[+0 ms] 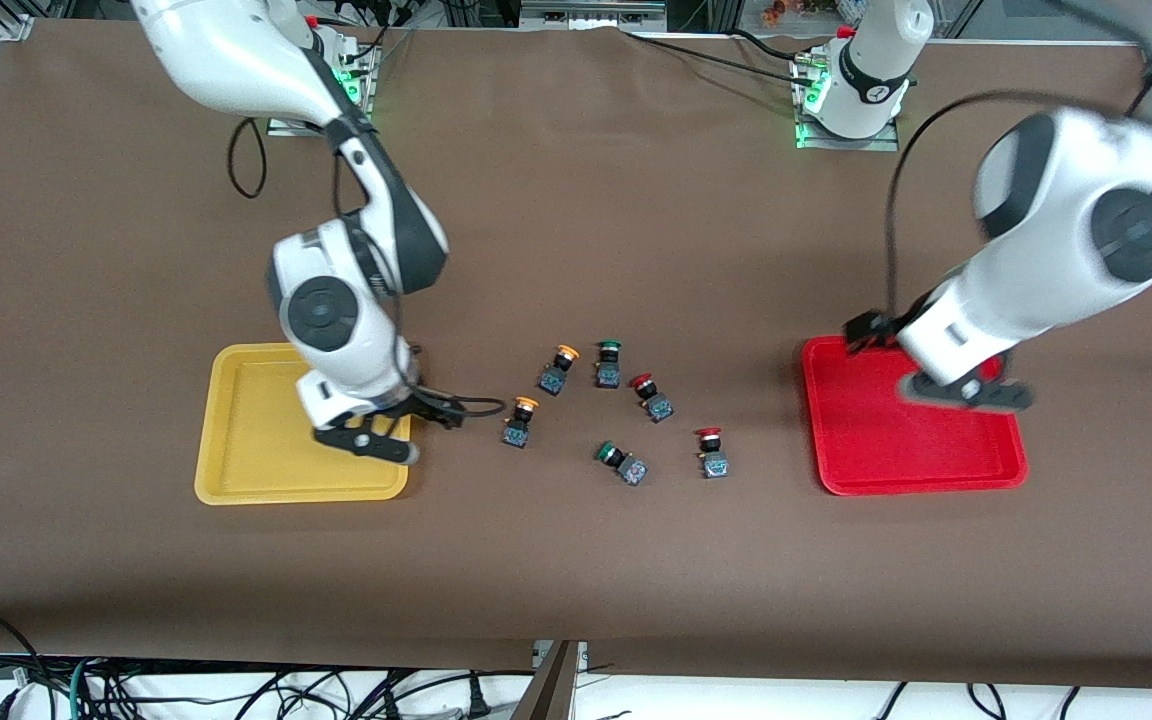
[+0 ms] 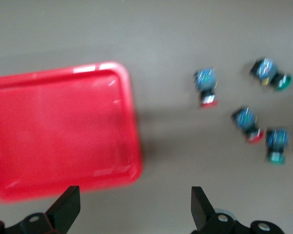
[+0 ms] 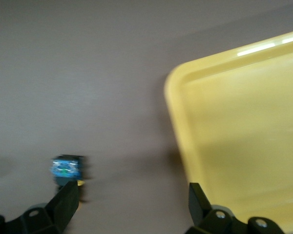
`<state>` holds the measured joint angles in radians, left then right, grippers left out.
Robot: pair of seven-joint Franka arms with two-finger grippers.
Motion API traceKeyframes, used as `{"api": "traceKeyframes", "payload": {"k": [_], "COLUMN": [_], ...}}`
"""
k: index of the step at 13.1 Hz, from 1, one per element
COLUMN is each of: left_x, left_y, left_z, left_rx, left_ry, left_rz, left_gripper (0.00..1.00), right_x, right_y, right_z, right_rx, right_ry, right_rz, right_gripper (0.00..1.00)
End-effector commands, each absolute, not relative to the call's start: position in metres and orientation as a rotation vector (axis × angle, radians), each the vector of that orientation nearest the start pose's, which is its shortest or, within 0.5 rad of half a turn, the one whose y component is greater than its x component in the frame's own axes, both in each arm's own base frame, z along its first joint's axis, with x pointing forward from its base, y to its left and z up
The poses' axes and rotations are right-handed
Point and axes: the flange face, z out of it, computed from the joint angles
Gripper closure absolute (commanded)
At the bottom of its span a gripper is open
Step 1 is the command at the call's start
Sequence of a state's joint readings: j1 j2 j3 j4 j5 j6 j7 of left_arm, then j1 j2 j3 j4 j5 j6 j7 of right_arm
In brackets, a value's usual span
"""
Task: Place red and yellow buttons in trays
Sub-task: 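Move the right gripper and the left gripper toward the buttons, then grasp a yellow-cap button with the right gripper while the left gripper grasps a red-cap button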
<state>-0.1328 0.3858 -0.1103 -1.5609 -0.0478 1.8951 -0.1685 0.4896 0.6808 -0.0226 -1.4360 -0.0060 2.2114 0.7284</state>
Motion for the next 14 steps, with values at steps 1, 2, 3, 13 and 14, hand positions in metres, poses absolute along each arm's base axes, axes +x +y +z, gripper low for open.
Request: {"api": "traceKeyframes", "payload": {"k": [1, 2, 3, 13, 14], "left_x": [0.714, 0.726, 0.732, 0.698, 0.693], "left_y": [-0.194, -0.198, -0.199, -0.279, -0.278], "left_z": [0.359, 0.334, 0.316, 0.196, 0.187], "left_rx": [-3.26, -3.271, -3.278, -3.183, -3.161], "left_ry": [-0.026, -0.039, -0.047, 0.17, 0.201], "left_rz": [-0.049, -0.106, -0.172, -0.177, -0.158], "left_gripper": [0.0, 0.0, 0.0, 0.0, 0.0], "right_x": [0.657, 0.656, 0.652, 0.636, 0.635], "right_y": [0.368, 0.375, 0.384, 0.415, 0.416], "right_z": [0.278, 0.264, 0.252, 0.19, 0.189], "right_rx": [-3.035, -3.031, -3.028, -3.006, -3.002], "right_ry": [0.444, 0.44, 0.423, 0.381, 0.372], "right_rz": [-0.209, -0.214, -0.226, -0.274, -0.279], "right_gripper": [0.0, 0.0, 0.0, 0.29, 0.51]}}
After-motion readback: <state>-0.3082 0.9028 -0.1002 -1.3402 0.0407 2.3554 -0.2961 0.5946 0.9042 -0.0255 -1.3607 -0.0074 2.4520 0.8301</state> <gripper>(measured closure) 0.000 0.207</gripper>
